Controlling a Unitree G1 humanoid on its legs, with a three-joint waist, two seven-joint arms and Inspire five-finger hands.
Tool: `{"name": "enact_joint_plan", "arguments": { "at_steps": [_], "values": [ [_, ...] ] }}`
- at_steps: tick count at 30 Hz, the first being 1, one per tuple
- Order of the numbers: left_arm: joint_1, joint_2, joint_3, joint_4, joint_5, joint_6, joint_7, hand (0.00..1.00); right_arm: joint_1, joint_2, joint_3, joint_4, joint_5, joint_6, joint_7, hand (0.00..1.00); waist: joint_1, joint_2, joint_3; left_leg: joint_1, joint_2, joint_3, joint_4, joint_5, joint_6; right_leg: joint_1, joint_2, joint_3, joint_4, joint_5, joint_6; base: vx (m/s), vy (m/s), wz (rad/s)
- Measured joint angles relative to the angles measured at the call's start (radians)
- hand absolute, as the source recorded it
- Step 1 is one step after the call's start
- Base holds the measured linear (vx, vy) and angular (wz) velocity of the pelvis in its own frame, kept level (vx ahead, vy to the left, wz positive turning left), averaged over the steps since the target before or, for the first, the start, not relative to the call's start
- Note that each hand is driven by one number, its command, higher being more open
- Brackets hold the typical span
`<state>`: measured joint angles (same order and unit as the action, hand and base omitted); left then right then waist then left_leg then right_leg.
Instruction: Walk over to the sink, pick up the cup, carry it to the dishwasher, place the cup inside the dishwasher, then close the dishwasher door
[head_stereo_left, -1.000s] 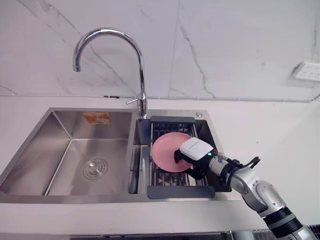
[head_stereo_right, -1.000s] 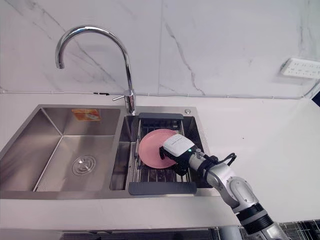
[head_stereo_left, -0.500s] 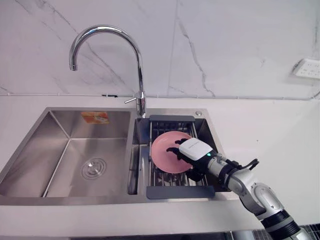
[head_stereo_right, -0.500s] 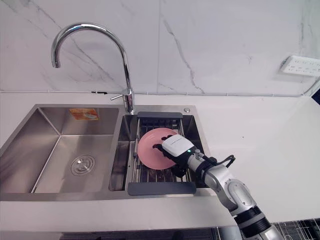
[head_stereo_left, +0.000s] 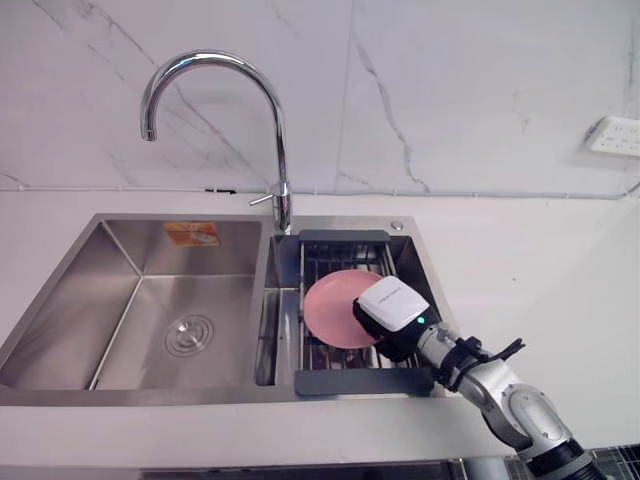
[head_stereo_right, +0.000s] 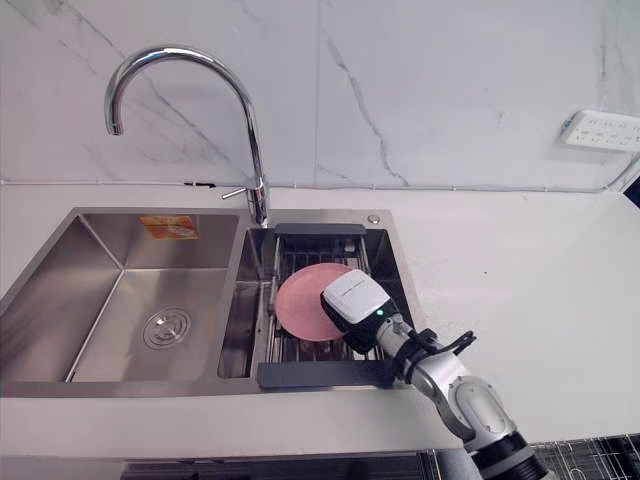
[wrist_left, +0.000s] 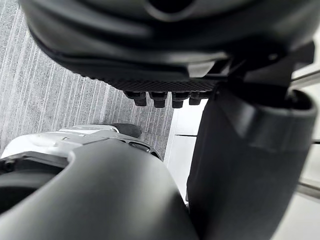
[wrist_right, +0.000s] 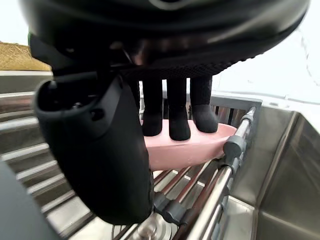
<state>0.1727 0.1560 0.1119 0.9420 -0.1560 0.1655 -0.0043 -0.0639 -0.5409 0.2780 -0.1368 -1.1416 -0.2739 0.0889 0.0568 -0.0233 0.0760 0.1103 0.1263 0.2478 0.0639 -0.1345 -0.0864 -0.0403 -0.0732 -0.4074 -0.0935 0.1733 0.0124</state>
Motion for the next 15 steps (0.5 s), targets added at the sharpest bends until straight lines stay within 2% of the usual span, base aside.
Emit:
{"name": "enact_joint_plan", "arguments": {
  "at_steps": [6, 15],
  "values": [
    [0.000, -0.007, 0.012, 0.000, 0.001, -0.015, 0.008, 1.00, 0.000, 0.023, -0.079, -0.061, 0.016, 0.005, -0.081, 0.00, -0.001, 0.001, -0.001, 0.000, 0.000, 0.001, 0.001, 0.000, 0.000, 0.000, 0.000, 0.003, 0.000, 0.001, 0.000, 0.00, 0.000, 0.00],
    [0.004, -0.018, 0.032, -0.001, 0.001, -0.019, 0.027, 1.00, -0.001, 0.034, -0.162, -0.131, 0.291, 0.075, -0.103, 0.00, -0.003, 0.005, -0.003, -0.006, 0.001, 0.002, 0.010, 0.000, 0.000, -0.002, 0.000, 0.003, 0.000, 0.003, -0.002, 0.00, 0.000, 0.00]
  ]
}}
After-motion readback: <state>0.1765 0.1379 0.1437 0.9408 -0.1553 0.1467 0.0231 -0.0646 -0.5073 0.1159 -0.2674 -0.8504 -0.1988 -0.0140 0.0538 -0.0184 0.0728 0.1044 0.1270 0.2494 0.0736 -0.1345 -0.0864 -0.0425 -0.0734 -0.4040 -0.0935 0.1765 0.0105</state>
